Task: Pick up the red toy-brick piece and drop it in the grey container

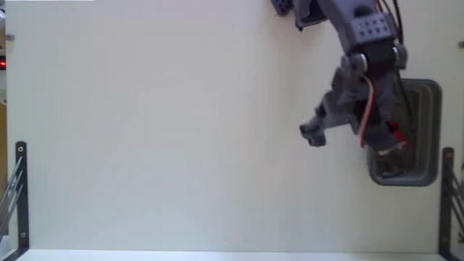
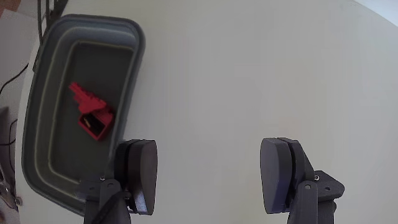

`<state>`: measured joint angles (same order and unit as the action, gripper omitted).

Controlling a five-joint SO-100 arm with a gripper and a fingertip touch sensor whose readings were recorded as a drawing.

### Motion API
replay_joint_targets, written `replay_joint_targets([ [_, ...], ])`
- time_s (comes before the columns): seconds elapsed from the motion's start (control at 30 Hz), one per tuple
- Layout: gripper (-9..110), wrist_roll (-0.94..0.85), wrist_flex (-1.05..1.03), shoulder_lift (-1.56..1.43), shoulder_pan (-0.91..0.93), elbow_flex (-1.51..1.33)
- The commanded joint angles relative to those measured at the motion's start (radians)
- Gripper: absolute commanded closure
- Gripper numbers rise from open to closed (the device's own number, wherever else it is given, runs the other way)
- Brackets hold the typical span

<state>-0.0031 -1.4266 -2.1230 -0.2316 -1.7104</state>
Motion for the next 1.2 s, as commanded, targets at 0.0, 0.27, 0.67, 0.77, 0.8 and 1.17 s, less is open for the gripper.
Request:
replay_joint_targets([
  [0.0, -9, 0.003, -0.002, -0.094, 0.031, -0.028],
  [0.27, -9, 0.003, -0.003, -0.194, 0.107, -0.127],
  [0.67, -9, 0.003, -0.004, -0.309, 0.195, -0.241],
  [0.77, -9, 0.003, -0.004, -0.329, 0.21, -0.261],
  [0.8, -9, 0.003, -0.004, -0.335, 0.214, -0.267],
  [1.17, -9, 0.003, -0.004, -0.357, 0.232, -0.289],
])
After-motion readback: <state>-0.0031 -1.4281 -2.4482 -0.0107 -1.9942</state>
